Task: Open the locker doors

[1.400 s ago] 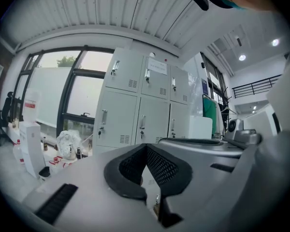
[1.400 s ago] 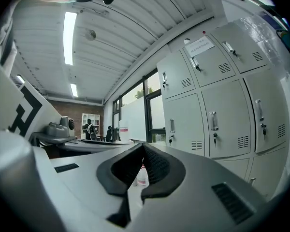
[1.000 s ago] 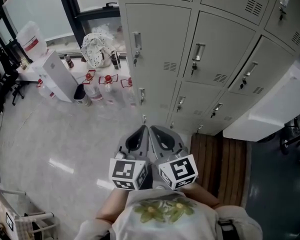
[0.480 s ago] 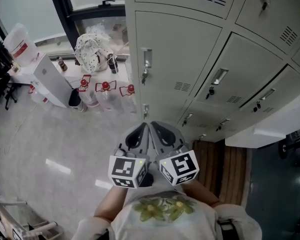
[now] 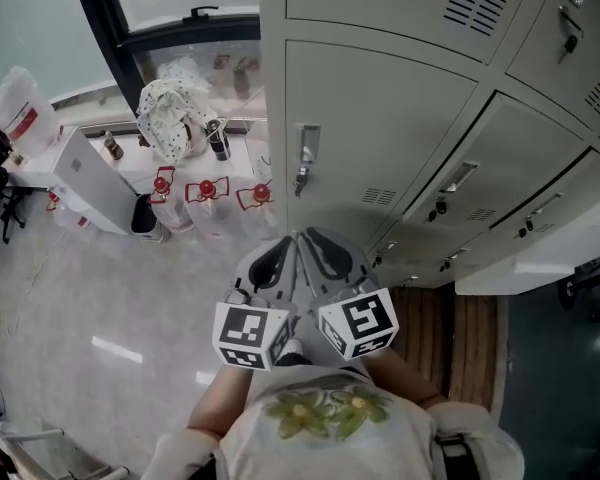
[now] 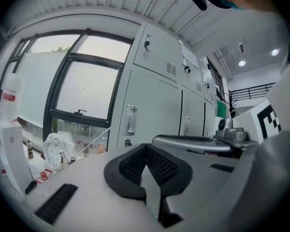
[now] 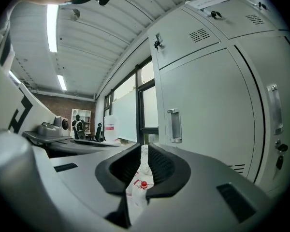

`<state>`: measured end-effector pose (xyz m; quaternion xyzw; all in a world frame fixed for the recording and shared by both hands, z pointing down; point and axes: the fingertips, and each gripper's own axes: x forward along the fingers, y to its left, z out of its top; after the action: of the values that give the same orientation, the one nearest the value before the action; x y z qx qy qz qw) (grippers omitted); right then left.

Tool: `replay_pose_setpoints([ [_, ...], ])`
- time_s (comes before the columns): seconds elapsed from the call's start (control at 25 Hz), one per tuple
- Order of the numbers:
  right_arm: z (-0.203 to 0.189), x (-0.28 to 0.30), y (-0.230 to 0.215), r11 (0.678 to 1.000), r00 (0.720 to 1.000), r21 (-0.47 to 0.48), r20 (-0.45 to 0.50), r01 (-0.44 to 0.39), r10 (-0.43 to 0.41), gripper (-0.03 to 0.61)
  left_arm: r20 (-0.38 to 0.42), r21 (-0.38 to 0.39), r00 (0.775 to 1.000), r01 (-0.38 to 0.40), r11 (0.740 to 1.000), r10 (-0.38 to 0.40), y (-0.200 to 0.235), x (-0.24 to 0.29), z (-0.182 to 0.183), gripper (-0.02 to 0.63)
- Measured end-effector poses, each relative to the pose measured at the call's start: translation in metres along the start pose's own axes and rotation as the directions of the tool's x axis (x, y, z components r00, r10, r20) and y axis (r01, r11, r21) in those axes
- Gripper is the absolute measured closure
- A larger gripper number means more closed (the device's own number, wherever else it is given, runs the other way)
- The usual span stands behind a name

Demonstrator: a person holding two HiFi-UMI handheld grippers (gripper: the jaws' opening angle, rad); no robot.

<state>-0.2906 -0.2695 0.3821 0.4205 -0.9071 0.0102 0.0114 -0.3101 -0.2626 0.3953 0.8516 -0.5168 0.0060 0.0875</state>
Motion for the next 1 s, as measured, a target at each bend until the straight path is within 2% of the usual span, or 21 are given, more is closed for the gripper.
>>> replay_pose_setpoints([
  [0.04,0.002,0.005,-0.002,1.000,1.000,-0.006,0.009,0.007,-0.007,0.543,0.001,0.000,1.000,0.004,1.000,-0.004,0.004,0.002,0.001,0.586],
  [0.2,0.005,0.023,-0.013,1.000,0.999,-0.002,0.020,0.026,-0.025,0.446,0.011,0.007,1.000,0.020,1.000,-0.020,0.019,0.009,0.005,0.586],
  [0.48,0.010,0.053,-0.026,0.996,0.997,-0.043,0.022,0.076,-0.075,0.440,0.018,0.001,0.999,0.046,0.999,-0.046,0.035,0.014,0.005,0.586],
  [1.0,0.014,0.108,-0.058,0.983,0.987,-0.090,-0.008,0.158,-0.160,0.405,0.004,-0.019,1.000,0.021,1.000,-0.021,0.071,0.015,0.003,0.586],
])
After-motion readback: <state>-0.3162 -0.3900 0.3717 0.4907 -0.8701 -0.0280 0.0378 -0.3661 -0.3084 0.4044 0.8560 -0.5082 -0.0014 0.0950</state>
